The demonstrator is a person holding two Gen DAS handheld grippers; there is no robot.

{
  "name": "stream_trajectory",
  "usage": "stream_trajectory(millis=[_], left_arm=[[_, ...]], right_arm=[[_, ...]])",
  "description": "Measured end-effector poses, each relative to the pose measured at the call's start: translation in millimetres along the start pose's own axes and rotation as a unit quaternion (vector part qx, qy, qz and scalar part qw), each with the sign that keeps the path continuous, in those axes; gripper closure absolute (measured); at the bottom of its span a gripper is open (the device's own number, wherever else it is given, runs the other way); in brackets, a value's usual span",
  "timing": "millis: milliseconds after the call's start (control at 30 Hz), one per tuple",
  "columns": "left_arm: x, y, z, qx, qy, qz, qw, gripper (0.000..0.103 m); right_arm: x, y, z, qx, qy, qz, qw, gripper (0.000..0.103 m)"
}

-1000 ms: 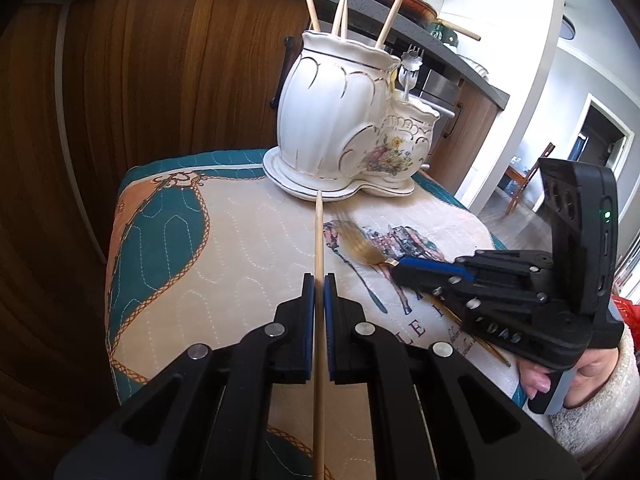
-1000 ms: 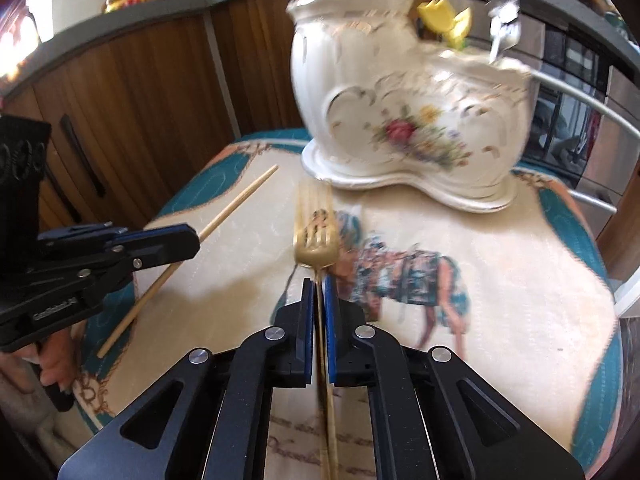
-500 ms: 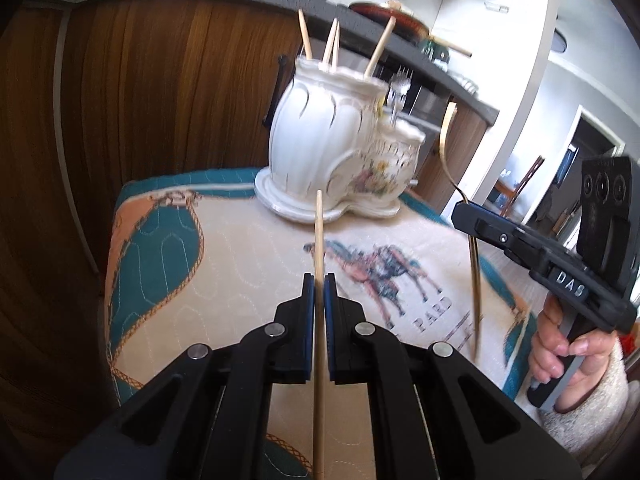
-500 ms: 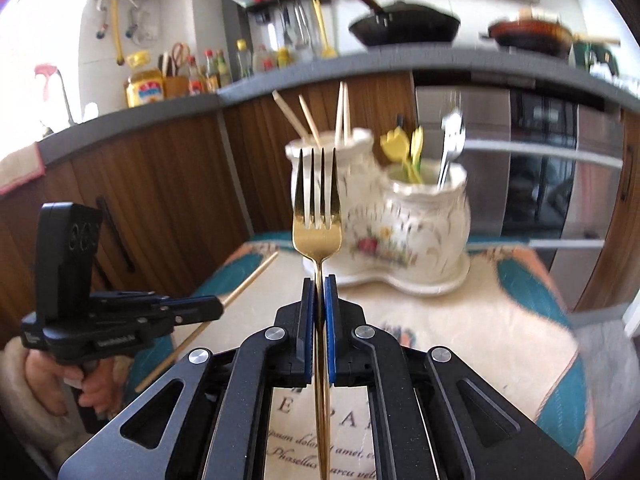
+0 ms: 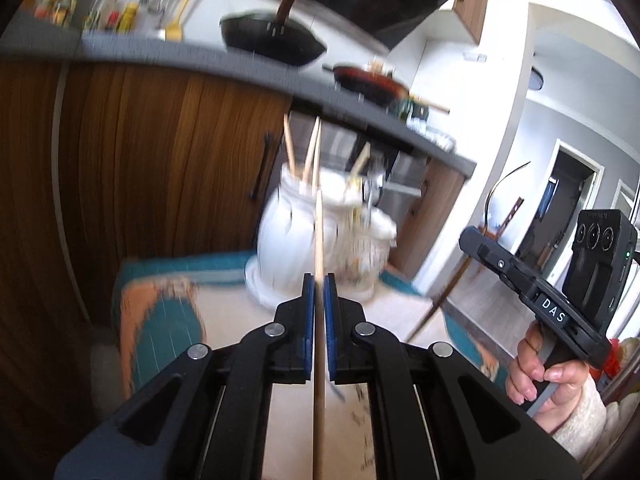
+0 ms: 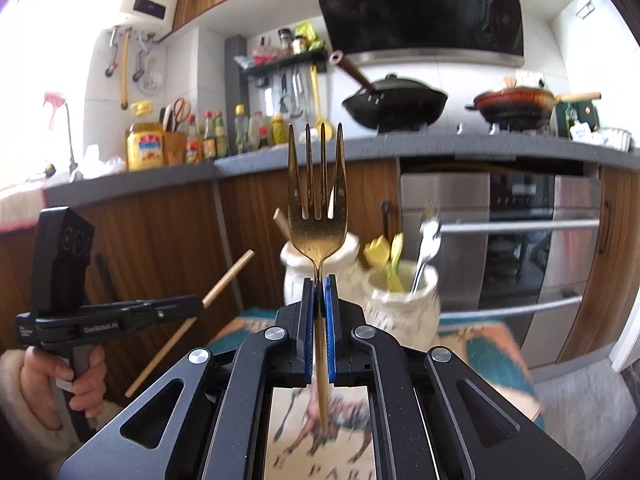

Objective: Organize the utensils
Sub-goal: 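Lift the chopstick with the left tool while the right tool lifts the gold fork toward the holder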

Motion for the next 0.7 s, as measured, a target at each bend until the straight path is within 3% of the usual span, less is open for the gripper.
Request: stream_trajectory(millis=[233, 367, 500, 700], left_arm=[[0, 9, 65, -0.109, -0.007, 0.012, 0.9939, 0.098], [-2, -6, 97, -0.156, -0.008, -0.006, 0.9878, 0.098], [1, -25, 121, -0.178, 0.007, -0.032, 0.9834, 0.098], [-1, -50, 146, -0.205, -0.001, -0.024, 0.9785, 0.098]], right_arm=[[-15, -3, 48, -0.049, -0.006, -0.026, 0.998, 0.097], [-26, -15, 70, -0.071, -0.015, -0.044, 0.996, 0.097], [-41, -31, 86, -0.088, -0.03, -0.054, 0.994, 0.097], [-61, -53, 93, -0.099, -0.053, -0.064, 0.992, 0.097]])
Point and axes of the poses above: each gripper's, at about its wrist camera, not at the fingertips, and y roughly against the way its jaws point, x to its left, z to its top, the point moved 4 cm from there along -y, roughly the way its jaws point, and after that the axes turned 11 degrees about x, right-handed, at the moved point
